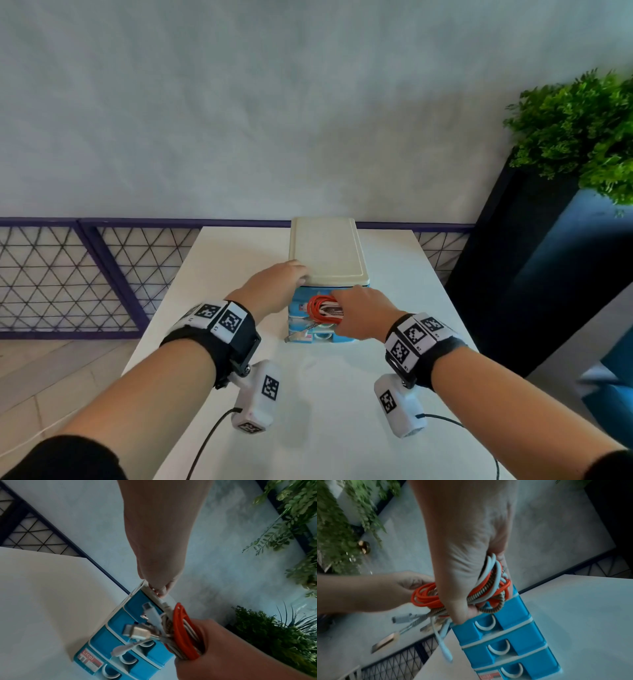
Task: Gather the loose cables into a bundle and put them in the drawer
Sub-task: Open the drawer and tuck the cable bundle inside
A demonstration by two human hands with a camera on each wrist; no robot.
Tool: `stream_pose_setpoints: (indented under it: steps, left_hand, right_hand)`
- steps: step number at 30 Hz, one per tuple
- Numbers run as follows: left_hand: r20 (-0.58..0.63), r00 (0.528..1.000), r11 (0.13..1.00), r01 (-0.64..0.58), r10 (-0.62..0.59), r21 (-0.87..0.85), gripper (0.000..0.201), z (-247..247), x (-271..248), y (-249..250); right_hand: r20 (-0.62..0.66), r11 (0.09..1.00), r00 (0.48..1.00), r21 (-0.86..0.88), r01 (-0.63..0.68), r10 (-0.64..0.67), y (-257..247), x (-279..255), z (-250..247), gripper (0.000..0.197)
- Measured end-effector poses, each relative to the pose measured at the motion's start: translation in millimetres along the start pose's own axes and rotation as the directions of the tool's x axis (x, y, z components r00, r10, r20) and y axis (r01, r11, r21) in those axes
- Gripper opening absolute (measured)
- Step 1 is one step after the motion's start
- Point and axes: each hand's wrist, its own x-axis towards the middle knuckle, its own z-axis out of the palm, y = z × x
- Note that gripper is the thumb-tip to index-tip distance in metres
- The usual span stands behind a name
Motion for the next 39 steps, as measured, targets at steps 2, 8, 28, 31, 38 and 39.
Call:
stream_pose_setpoints:
  steps: [2,8,28,31,38,39]
  left_hand:
    - [-0.039,0.999,1.000,0.030,-0.030,-0.001,0.018,-2.4,0.7,0.8]
    - [-0.051,0.998,0.995,0.031,-0.026,0.096,0.037,4.8,2.6,10.8]
    - [0.330,0.942,0.982,0.001,0.062,-0.187,0.077,-18.8,-7.1,1.9]
    - [0.267,0.960,0.989,-0.049,0.086,-0.141,0.049,-18.0,-9.6,6.5]
    - [0.152,0.979,0.983,-0.116,0.138,-0.142,0.035,-1.2,-4.1,5.4]
    - [0.127,0.984,0.987,-0.105,0.121,-0.126,0.033,3.4,-3.6,4.7]
  right_hand:
    - [0.044,0.998,0.998,0.057,0.039,-0.042,0.0,-5.8,-9.7,0.039]
    - [0.171,0.963,0.981,0.265,0.044,-0.092,8.1,-35.7,-30.0,0.019]
    - [0.172,0.921,0.909,-0.161,-0.355,0.380,-29.6,-4.2,-30.7,0.021]
    - [0.196,0.913,0.898,-0.189,-0.361,0.395,-35.5,-1.9,-27.8,0.025]
    - [0.258,0.938,0.912,-0.228,-0.263,0.318,-45.0,-0.4,-37.2,0.035]
    - [0.248,0.941,0.918,-0.215,-0.261,0.311,-46.5,-1.8,-38.9,0.032]
